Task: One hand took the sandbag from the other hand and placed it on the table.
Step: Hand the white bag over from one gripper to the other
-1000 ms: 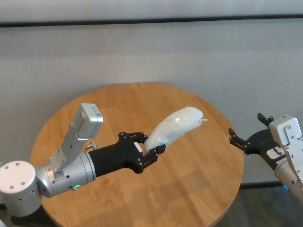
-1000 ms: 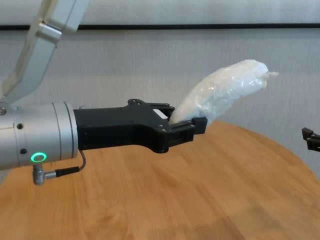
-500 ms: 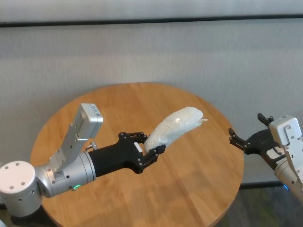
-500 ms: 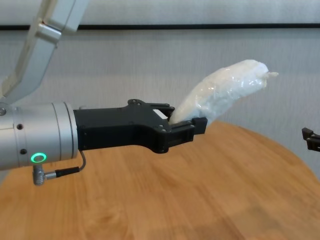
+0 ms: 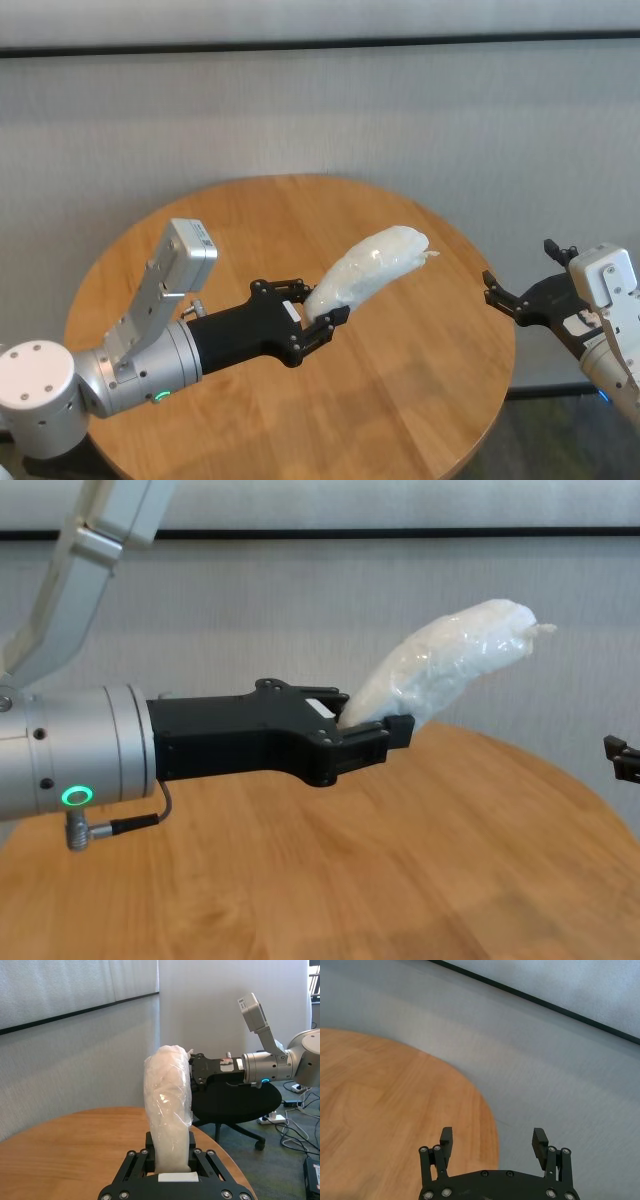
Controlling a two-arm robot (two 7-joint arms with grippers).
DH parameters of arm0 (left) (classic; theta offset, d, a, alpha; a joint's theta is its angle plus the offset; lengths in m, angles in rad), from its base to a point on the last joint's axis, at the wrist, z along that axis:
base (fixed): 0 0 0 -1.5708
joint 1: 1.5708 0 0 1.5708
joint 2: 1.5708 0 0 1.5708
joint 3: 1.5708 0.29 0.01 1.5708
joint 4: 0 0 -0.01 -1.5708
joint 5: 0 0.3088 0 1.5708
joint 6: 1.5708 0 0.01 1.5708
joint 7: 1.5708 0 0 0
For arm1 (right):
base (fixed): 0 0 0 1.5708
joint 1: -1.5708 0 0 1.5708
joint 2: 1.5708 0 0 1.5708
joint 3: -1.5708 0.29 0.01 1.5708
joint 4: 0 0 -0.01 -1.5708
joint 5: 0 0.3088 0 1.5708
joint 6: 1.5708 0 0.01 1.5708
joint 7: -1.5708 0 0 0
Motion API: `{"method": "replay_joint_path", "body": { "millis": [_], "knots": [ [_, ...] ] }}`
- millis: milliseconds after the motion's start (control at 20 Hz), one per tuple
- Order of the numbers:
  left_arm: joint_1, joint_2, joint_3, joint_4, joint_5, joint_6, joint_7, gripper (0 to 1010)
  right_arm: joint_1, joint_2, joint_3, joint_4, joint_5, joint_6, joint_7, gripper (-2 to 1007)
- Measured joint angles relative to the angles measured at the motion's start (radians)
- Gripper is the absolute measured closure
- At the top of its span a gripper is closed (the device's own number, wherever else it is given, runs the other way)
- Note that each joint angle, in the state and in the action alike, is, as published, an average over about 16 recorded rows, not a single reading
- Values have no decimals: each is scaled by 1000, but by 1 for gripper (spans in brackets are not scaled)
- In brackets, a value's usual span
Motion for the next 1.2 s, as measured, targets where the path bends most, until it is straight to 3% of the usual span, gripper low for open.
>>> {"method": "replay_joint_path", "body": {
  "millis": [300,700,1000,1200],
  "knots": [
    [0,0,0,0,0,0,0,653,-14,7,19,-15,29,-27,49,5],
    [0,0,-1,0,0,-1,0,653,-36,31,60,-47,87,-70,147,5],
    [0,0,-1,0,0,-1,0,653,-46,60,88,-66,141,-100,255,5],
    [0,0,-1,0,0,-1,0,653,-42,84,101,-71,183,-125,354,5]
  ]
}}
